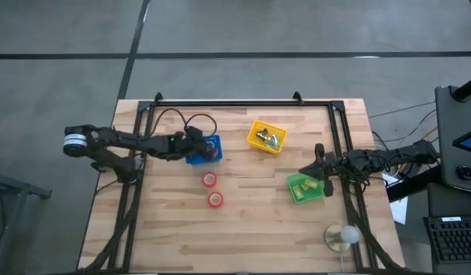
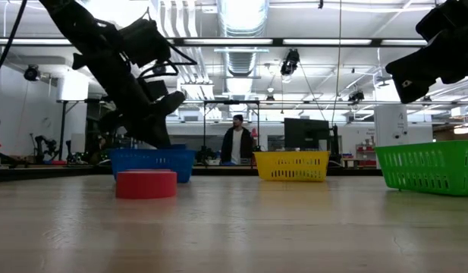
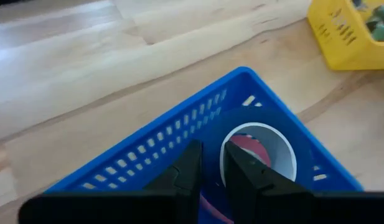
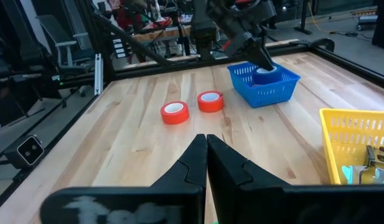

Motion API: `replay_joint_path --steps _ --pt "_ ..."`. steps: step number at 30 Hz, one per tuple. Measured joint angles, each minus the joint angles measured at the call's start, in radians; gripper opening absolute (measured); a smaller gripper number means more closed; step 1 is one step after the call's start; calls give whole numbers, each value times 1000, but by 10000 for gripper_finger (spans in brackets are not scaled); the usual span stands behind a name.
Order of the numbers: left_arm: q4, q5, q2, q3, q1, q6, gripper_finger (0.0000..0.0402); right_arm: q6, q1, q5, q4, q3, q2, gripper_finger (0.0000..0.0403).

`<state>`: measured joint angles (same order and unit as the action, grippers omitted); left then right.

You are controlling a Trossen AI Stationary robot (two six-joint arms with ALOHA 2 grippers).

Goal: Pick and place Stapler, Stapler remover, tape
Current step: Put the blue tape into the blue bin

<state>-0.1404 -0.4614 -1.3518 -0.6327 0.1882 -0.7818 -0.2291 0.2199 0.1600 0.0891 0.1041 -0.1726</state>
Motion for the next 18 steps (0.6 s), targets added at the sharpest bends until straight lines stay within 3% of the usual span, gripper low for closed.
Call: replay_joint_path --steps 18 --pt "2 68 -54 0 23 -48 53 5 0 27 -5 0 0 8"
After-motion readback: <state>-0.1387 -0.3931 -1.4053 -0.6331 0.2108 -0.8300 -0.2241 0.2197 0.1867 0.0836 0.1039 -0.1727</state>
